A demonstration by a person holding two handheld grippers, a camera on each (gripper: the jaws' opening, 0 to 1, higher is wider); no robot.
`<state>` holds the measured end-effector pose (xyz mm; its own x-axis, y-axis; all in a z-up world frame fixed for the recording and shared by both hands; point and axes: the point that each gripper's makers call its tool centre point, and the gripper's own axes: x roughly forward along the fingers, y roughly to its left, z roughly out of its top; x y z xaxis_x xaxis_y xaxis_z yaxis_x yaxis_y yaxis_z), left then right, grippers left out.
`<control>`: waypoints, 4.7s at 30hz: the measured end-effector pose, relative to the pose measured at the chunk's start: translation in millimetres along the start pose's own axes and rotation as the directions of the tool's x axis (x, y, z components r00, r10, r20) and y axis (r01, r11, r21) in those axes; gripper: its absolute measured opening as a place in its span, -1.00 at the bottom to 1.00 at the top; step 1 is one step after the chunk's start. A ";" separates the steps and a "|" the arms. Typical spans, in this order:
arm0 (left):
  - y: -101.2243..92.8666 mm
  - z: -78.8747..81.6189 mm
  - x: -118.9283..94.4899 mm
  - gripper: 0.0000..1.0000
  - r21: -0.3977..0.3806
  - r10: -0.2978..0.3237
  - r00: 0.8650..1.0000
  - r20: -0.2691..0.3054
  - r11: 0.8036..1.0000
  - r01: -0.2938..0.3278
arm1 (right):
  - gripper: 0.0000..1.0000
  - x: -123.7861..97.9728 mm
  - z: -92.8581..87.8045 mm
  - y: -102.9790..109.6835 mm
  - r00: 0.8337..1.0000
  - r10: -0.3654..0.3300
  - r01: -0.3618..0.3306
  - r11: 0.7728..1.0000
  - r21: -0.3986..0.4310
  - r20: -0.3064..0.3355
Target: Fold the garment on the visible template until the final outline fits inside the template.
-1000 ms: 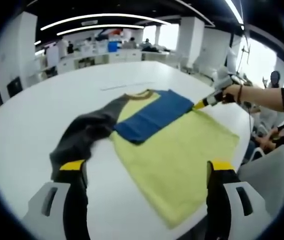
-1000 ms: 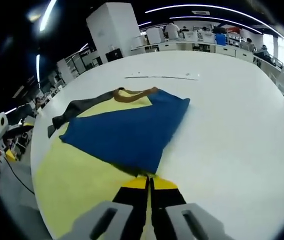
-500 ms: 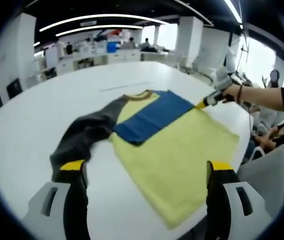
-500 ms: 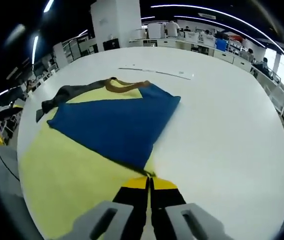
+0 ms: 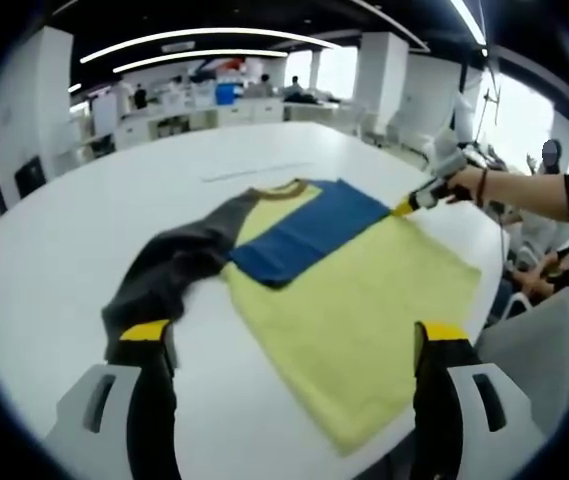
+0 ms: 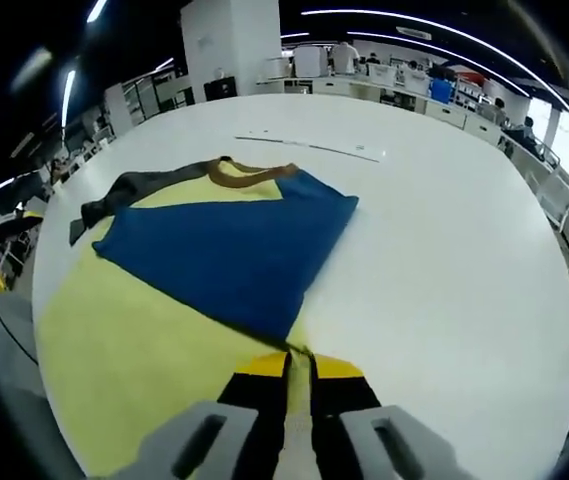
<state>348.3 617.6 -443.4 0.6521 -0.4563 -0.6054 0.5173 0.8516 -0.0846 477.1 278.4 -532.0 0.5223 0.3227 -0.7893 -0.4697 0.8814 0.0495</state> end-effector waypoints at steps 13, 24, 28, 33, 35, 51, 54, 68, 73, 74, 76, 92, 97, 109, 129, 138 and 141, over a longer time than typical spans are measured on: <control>2.2 -1.3 -0.7 0.92 -0.007 0.008 1.000 0.001 1.000 -0.008 | -1.00 11.6 0.5 -2.5 1.000 -0.007 0.006 1.000 0.026 0.015; 7.0 -2.2 0.0 0.92 -0.011 0.019 1.000 -0.002 1.000 -0.019 | -1.00 5.9 -8.0 -12.3 0.999 -0.027 0.028 0.999 0.037 -0.022; 8.2 -2.1 0.7 0.92 -0.011 0.020 1.000 -0.005 1.000 -0.020 | -1.00 2.0 -11.5 -18.6 0.999 -0.032 0.033 0.999 0.035 -0.032; 10.4 -2.6 1.3 0.93 -0.009 0.024 1.000 -0.008 1.000 -0.024 | -1.00 -0.8 -15.2 -26.6 0.998 -0.037 0.038 0.999 0.034 -0.041; 11.8 -2.9 1.4 0.93 -0.012 0.029 1.000 -0.009 1.000 -0.029 | -1.00 -1.9 -15.7 -28.9 0.999 -0.036 0.038 0.998 0.044 -0.041; 18.2 -3.6 -2.2 0.94 -0.013 0.048 0.999 -0.011 0.999 -0.048 | -1.00 -14.3 -25.6 -39.8 0.996 -0.060 0.063 0.997 0.041 -0.071; 18.5 -4.2 -2.3 0.94 -0.012 0.050 0.999 -0.013 0.999 -0.050 | -1.00 -18.7 -28.2 -40.6 0.995 -0.068 0.071 0.997 0.041 -0.077; 23.1 -4.6 -5.6 0.94 -0.018 0.062 0.998 -0.013 0.998 -0.062 | -1.00 -27.5 -35.3 -51.4 0.992 -0.090 0.096 0.994 0.059 -0.093; 25.5 -6.0 -6.1 0.94 -0.018 0.068 0.998 -0.019 0.998 -0.068 | -0.99 -27.5 -35.0 -50.9 0.993 -0.077 0.085 0.991 0.102 -0.084; 26.0 -6.0 -6.1 0.94 -0.021 0.069 0.997 -0.018 0.997 -0.069 | -0.94 -27.6 -34.1 -50.9 0.995 -0.070 0.078 0.990 0.119 -0.076; 26.2 -4.5 -6.3 0.94 -0.031 0.071 0.997 -0.008 0.997 -0.071 | -0.81 -28.5 -33.6 -51.2 0.995 -0.072 0.080 0.989 0.122 -0.071; 42.7 -2.1 -8.2 0.90 -0.075 0.105 0.994 0.003 0.992 -0.105 | 0.34 -46.8 1.9 -11.4 0.997 0.043 -0.053 0.986 0.157 0.064; 58.3 -3.6 -9.7 0.86 -0.109 0.142 0.990 0.001 0.984 -0.141 | 0.52 -55.1 5.9 0.4 0.993 0.072 -0.084 0.988 0.133 0.089; 79.3 -8.1 -9.3 0.75 -0.162 0.203 0.979 0.000 0.966 -0.200 | 0.80 -76.9 2.0 16.1 0.990 0.096 -0.097 0.995 0.002 0.099; 124.8 -12.8 -8.3 0.50 -0.286 0.362 0.932 0.014 0.895 -0.343 | 0.87 -108.9 -12.1 55.6 0.977 0.133 -0.125 0.991 -0.055 0.167; 150.7 -30.9 1.1 0.25 -0.335 0.411 0.911 -0.029 0.855 -0.396 | 0.88 -122.6 -13.5 66.6 0.968 0.149 -0.140 0.988 -0.059 0.201; 161.0 -35.7 2.1 0.16 -0.351 0.437 0.898 -0.039 0.836 -0.422 | 0.89 -127.0 -11.1 66.7 0.965 0.146 -0.137 0.989 -0.056 0.219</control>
<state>413.2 763.0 -486.5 0.7905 -0.0275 -0.6118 -0.0373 0.9950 -0.0929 371.5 292.4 -435.2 0.5914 0.5158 -0.6199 -0.5762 0.8081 0.1227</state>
